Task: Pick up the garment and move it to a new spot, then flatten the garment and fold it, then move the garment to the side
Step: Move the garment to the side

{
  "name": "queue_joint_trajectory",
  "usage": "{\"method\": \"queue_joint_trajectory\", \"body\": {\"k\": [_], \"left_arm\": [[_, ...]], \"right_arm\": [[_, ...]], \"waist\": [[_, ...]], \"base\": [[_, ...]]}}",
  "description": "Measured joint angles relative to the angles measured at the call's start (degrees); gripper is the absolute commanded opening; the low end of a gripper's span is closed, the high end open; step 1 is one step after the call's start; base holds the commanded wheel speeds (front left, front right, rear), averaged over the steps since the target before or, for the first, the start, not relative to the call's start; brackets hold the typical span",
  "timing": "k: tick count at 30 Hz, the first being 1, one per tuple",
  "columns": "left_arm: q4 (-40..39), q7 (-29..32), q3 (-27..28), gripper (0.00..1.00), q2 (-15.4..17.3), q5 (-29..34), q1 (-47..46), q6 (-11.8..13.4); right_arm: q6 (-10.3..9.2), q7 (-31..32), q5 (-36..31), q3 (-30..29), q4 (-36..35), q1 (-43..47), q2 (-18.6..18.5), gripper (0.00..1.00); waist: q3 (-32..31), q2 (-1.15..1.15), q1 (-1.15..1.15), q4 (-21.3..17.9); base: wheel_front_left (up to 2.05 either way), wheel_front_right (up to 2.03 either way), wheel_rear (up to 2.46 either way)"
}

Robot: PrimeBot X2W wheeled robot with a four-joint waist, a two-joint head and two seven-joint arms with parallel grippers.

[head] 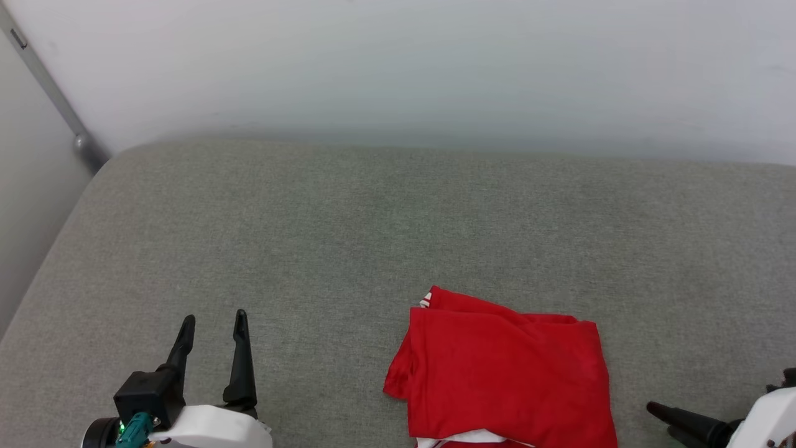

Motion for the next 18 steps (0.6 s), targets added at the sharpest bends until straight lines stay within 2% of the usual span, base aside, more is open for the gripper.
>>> {"method": "queue_joint_trajectory", "body": {"k": [3,7,12,13,14,15,18], "left_arm": [[0.1,0.0,-0.1,1.0,-0.2,0.4,-0.6,-0.5],[0.5,-0.1,-0.6,1.0,-0.4,0.9,-1.9,-1.1],[1.2,-0.1,-1.0,1.0,-0.6,0.9,-2.8,-1.6],[1.3,-0.1,-1.1,1.0,-0.7,0.9,-2.9,-1.6],[1.4,-0.1,-1.1,1.0,-0.7,0.9,-3.0,-1.7],[1.5,-0.1,-1.1,1.0,-0.7,0.9,-3.0,-1.8],[1.7,-0.1,-1.1,1.0,-0.7,0.9,-3.1,-2.0]], "right_arm": [[0.0,1.6,4.0,0.1,4.3,-2.2,1.3,1.0],[0.0,0.7,8.2,0.6,11.7,-6.2,1.6,1.0],[0.01,-1.6,14.1,5.2,19.4,-9.4,1.6,1.0],[0.0,-2.2,14.8,6.2,20.2,-9.8,1.6,0.71],[0.01,-2.8,15.3,7.2,20.6,-10.0,1.6,0.32],[0.0,-3.4,15.9,8.1,20.8,-10.1,1.7,0.05],[0.0,-5.2,15.5,10.5,20.1,-10.4,1.7,0.0]], "waist": [[0.7,0.0,0.0,1.0],[1.7,0.0,0.01,2.1],[2.2,0.0,0.0,3.0],[2.2,0.0,0.0,3.1],[2.2,0.0,0.0,3.1],[2.1,0.0,0.0,3.1],[1.8,0.0,0.0,2.8]], "base": [[0.0,0.0,0.0],[0.0,0.0,0.0],[0.0,0.0,0.0],[0.0,0.0,0.0],[0.0,0.0,0.0],[0.0,0.0,0.0],[0.0,0.0,0.0]]}}
